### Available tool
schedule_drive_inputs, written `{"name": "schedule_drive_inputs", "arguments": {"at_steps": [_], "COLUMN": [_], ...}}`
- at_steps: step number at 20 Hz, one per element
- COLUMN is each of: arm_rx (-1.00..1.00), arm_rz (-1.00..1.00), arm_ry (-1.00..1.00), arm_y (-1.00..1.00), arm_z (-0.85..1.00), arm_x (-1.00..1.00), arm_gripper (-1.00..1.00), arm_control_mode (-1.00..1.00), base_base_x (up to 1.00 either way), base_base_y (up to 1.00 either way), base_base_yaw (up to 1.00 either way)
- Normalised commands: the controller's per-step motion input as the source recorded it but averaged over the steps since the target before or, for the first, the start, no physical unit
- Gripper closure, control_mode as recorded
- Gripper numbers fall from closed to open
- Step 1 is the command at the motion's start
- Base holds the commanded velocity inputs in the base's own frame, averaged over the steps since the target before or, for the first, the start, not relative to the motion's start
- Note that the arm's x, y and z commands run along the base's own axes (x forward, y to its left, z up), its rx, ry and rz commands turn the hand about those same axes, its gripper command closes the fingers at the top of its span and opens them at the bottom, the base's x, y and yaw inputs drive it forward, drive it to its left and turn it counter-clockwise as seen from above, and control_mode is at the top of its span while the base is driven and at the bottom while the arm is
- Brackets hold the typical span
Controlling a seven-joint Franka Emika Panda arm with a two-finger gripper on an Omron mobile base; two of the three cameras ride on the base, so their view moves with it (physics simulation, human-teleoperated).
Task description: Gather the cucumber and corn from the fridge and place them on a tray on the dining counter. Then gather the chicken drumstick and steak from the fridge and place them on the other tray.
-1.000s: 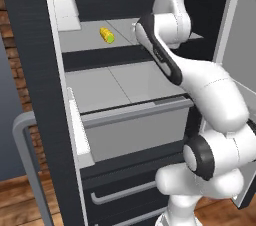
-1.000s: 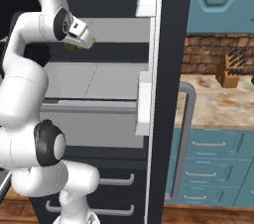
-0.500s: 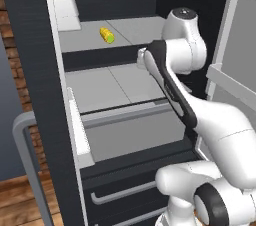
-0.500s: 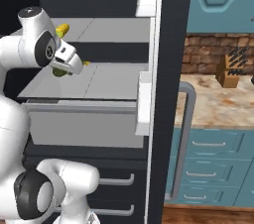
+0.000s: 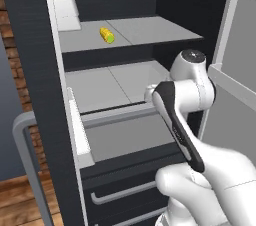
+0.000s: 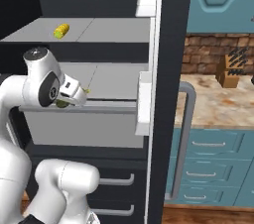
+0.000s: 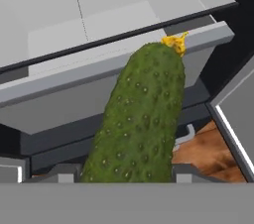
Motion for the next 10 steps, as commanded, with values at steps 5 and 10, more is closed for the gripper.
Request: {"name": "schedule_drive_inputs", "arguments": {"at_steps": [5,10], "arm_rx": [-0.05,0.0], "arm_rz": [0.03,0.0], "arm_ry": [0.03,0.0], "arm_y": [0.0,0.0], "arm_z": [-0.16,0.0], "arm_x": [0.0,0.0], "arm_gripper": [1.0,1.0], "arm_control_mode": [-1.0,1.0], "base_base_x": [0.0,-0.38], "base_base_y": [0.0,0.0], "base_base_yaw": [0.0,0.0]}}
